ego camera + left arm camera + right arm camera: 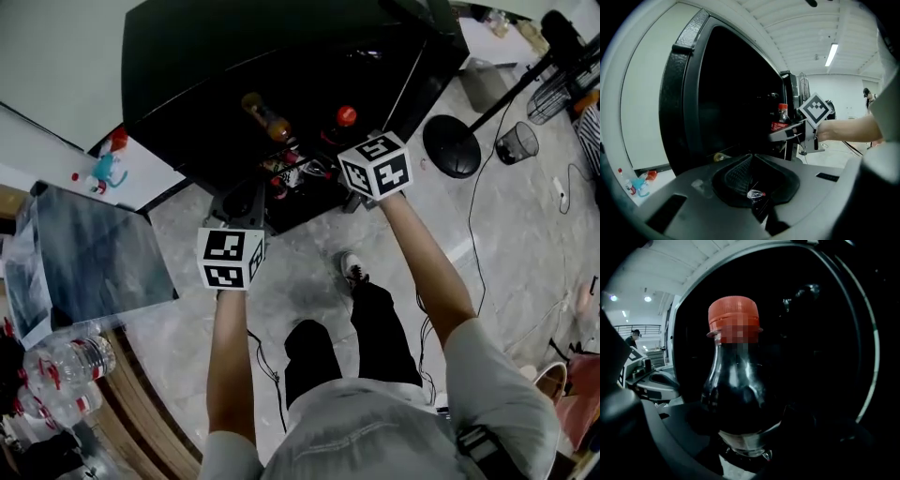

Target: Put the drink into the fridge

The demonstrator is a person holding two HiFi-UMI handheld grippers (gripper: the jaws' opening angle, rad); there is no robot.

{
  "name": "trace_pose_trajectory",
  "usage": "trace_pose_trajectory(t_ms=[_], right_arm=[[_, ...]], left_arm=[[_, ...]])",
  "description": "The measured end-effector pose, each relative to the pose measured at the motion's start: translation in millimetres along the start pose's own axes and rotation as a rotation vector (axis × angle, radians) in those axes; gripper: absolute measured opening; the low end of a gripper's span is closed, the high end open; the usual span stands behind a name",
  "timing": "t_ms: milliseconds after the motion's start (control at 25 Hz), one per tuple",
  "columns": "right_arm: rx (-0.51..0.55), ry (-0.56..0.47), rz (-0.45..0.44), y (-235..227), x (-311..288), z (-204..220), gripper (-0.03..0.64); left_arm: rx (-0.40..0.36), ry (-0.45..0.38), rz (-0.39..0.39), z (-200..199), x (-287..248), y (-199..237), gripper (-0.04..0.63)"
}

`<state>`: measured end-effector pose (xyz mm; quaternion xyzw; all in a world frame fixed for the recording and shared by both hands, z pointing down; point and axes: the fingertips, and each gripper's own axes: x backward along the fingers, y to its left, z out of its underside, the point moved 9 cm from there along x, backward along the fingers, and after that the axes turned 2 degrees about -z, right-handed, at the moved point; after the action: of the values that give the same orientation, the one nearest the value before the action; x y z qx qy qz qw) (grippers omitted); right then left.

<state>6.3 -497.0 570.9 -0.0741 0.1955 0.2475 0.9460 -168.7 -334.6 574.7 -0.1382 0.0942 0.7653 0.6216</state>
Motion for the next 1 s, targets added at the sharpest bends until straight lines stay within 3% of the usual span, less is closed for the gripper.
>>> trace_pose_trajectory(t_ms=[320, 680, 1000], right_arm=[[-0.008, 0.016, -0.029, -42, -87, -6, 0.316], [0.015, 0.039, -0.021, -51, -142, -8, 0.314], [0.03, 0.029, -0.038, -56, -169, -4, 0.308]], left_arm=[[0.008, 0.004, -0.036, 18, -28, 2, 0.015], [-0.062, 0.006, 0.043, 28, -40, -13, 0.015], [-0.026, 0.022, 0.011, 47, -42, -4, 0.015]])
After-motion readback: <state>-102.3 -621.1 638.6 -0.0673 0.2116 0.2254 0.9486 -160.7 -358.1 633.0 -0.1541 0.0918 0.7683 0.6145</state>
